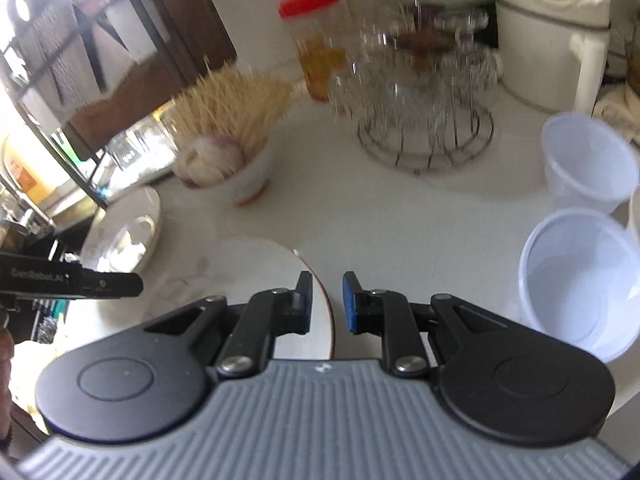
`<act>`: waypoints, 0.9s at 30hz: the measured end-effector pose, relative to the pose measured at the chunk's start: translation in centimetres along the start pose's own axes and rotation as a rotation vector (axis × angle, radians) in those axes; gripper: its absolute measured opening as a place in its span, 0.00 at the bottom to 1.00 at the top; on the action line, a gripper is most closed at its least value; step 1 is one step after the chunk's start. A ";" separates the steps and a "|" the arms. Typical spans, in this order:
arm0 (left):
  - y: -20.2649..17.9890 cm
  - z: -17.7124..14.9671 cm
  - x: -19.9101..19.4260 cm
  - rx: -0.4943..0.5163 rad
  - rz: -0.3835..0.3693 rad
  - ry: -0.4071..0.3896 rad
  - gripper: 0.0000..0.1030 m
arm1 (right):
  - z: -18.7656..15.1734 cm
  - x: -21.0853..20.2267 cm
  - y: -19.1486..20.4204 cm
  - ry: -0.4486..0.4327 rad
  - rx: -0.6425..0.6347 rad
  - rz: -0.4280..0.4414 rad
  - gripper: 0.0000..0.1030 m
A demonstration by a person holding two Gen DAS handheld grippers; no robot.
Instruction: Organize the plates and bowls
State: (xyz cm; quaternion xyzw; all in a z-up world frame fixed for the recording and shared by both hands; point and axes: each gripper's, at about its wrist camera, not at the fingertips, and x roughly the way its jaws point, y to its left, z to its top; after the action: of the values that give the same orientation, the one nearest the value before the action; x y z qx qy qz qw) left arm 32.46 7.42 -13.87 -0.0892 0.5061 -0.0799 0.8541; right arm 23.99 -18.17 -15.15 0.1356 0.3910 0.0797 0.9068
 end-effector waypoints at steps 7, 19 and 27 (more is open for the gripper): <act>-1.7 0.5 -4.8 0.028 -0.031 -0.099 0.34 | 2.1 -4.7 1.8 -0.085 -0.040 0.049 0.20; -3.2 -0.6 -11.3 0.035 -0.024 -0.228 0.36 | 2.7 -10.8 3.2 -0.140 -0.107 0.133 0.20; -3.7 -2.6 -12.7 0.041 -0.019 -0.227 0.37 | 1.4 -12.0 3.5 -0.106 -0.141 0.165 0.20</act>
State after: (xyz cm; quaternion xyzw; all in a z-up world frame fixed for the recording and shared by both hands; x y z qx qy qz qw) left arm 23.96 6.57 -3.45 -0.0851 0.4036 -0.0876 0.9067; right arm 16.69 -18.08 -4.86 0.1072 0.3234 0.1741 0.9239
